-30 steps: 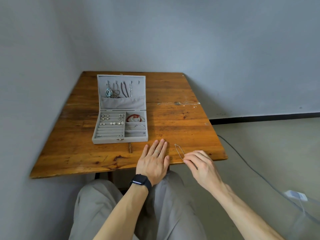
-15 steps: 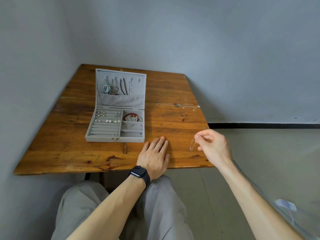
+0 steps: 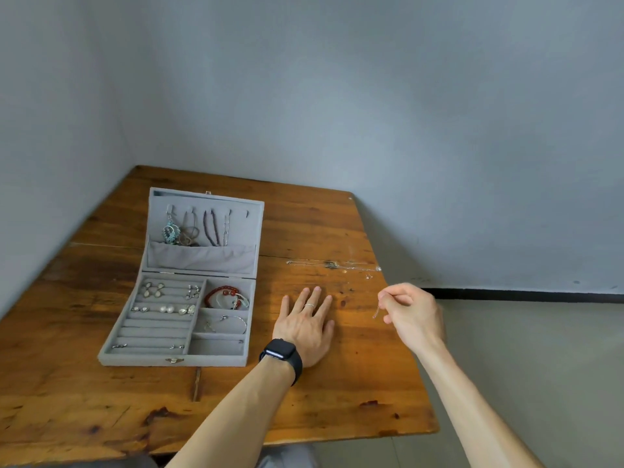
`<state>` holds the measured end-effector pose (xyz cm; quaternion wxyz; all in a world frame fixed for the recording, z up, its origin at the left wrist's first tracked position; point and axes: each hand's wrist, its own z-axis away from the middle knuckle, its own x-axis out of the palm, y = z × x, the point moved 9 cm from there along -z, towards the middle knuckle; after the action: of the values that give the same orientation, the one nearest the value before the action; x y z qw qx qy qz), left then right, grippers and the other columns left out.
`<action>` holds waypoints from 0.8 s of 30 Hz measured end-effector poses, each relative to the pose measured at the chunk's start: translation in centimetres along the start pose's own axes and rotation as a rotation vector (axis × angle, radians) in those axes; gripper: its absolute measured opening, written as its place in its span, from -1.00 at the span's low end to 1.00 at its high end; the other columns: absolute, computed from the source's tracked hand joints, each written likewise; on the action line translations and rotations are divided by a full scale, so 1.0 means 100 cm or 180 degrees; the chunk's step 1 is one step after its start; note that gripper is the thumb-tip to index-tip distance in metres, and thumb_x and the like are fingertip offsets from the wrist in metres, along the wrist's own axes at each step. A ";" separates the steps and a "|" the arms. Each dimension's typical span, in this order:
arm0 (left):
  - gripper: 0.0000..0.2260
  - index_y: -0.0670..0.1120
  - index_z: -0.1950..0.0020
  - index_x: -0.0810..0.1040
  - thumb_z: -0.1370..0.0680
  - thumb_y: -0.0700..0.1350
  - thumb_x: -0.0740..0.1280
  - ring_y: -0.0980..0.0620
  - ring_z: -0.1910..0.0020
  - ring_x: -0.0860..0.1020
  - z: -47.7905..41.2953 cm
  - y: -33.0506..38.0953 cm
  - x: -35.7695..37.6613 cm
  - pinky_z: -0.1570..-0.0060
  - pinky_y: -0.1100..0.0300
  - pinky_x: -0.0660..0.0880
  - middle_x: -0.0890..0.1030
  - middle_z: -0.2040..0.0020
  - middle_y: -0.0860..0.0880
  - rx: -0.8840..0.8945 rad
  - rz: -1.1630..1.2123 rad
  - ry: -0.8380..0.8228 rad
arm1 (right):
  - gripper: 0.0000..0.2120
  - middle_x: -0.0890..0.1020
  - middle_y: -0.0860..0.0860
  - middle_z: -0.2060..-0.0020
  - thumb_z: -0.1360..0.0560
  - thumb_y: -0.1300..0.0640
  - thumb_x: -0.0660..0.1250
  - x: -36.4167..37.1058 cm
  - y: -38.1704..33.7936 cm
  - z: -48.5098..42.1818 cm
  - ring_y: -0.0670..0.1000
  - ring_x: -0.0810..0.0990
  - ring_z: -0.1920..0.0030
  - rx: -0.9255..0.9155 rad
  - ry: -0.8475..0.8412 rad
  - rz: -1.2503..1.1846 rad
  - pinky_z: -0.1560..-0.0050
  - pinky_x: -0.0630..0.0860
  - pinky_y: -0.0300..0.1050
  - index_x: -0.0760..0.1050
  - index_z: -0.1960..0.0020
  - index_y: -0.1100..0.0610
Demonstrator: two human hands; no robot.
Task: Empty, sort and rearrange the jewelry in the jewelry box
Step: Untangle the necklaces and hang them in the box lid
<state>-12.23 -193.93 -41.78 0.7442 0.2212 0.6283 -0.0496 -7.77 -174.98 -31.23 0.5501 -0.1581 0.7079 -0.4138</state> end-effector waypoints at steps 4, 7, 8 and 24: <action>-0.45 0.17 -0.63 -0.12 -0.64 0.25 -0.18 0.01 -0.61 -0.20 -0.019 -0.004 -0.002 -0.55 -0.16 -0.24 -0.13 -0.64 0.07 0.0046 0.0043 0.0131 | -0.90 0.69 -0.26 0.32 -0.51 0.00 0.41 0.024 -0.009 -0.031 -0.19 0.66 0.39 -0.0063 -0.0040 -0.0091 0.13 0.59 -0.14 0.62 0.18 -0.12; -0.42 0.18 -0.62 -0.10 -0.61 0.28 -0.21 0.03 -0.61 -0.20 -0.020 -0.006 -0.002 -0.55 -0.15 -0.23 -0.11 -0.64 0.07 0.0054 0.0072 0.0272 | -0.91 0.68 -0.30 0.32 -0.51 -0.04 0.40 0.042 -0.015 -0.048 -0.21 0.65 0.41 -0.0120 -0.0085 -0.0137 0.24 0.47 -0.26 0.62 0.17 -0.13; -0.42 0.18 -0.62 -0.10 -0.60 0.28 -0.21 0.03 -0.61 -0.20 -0.019 -0.006 -0.002 -0.55 -0.15 -0.23 -0.11 -0.64 0.07 0.0055 0.0075 0.0292 | -0.91 0.67 -0.31 0.32 -0.51 -0.05 0.40 0.045 -0.014 -0.053 -0.22 0.65 0.41 -0.0127 -0.0073 -0.0139 0.25 0.46 -0.26 0.62 0.17 -0.14; -0.45 0.16 -0.60 0.02 -0.62 0.21 -0.04 -0.14 -0.57 0.07 -0.037 0.013 -0.014 -0.54 -0.16 0.01 0.17 -0.59 -0.12 0.0100 -0.0203 0.0405 | -0.90 0.69 -0.23 0.21 -0.51 -0.07 0.35 0.035 0.064 -0.096 -0.06 0.69 0.19 0.0343 0.0019 0.0547 0.27 0.59 -0.17 0.62 0.14 -0.13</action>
<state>-15.43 -191.59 -40.48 0.6973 0.2155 0.6802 -0.0689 -16.22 -169.55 -37.89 0.5892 -0.0658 0.6972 -0.4030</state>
